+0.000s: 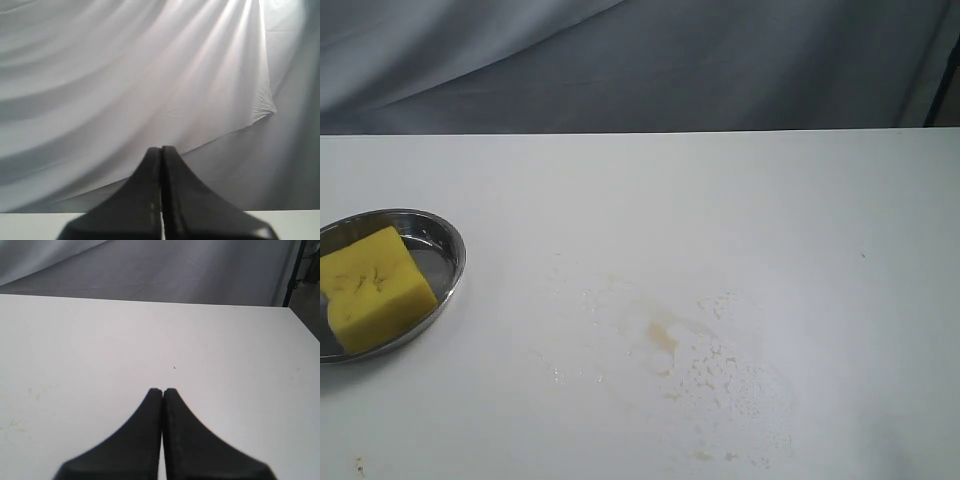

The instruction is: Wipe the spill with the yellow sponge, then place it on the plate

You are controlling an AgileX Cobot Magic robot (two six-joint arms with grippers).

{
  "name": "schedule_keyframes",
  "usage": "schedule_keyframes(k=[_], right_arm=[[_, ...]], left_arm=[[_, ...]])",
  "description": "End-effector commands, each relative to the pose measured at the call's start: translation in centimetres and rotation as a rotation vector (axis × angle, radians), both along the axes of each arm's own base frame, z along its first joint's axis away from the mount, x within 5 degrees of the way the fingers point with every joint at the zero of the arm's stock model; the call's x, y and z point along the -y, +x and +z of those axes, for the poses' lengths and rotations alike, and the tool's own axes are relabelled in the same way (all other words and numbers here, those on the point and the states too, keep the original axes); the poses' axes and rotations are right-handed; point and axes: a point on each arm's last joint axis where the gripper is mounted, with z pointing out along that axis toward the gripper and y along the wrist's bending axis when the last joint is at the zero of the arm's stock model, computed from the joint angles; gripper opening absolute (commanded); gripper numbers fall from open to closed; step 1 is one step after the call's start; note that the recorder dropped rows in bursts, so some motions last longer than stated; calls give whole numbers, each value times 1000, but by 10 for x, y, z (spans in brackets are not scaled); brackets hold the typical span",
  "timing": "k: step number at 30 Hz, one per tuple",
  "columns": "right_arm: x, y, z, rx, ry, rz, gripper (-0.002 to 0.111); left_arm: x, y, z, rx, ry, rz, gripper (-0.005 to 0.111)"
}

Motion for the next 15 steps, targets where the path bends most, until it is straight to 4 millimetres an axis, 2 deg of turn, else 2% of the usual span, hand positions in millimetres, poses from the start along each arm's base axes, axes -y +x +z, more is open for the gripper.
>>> schedule_keyframes(k=[1, 8, 11, 15], right_arm=[[0, 0, -1, 3, 11, -1, 0], [0, 0, -1, 3, 9, -1, 0], [0, 0, -1, 3, 9, -1, 0], [0, 0, -1, 3, 9, -1, 0]], left_arm=[[-2, 19, -21, 22, 35, 43, 0], [-5, 47, -68, -29, 119, 87, 0], [-4, 54, -80, 23, 111, 85, 0], [-4, 63, -109, -16, 114, 81, 0]])
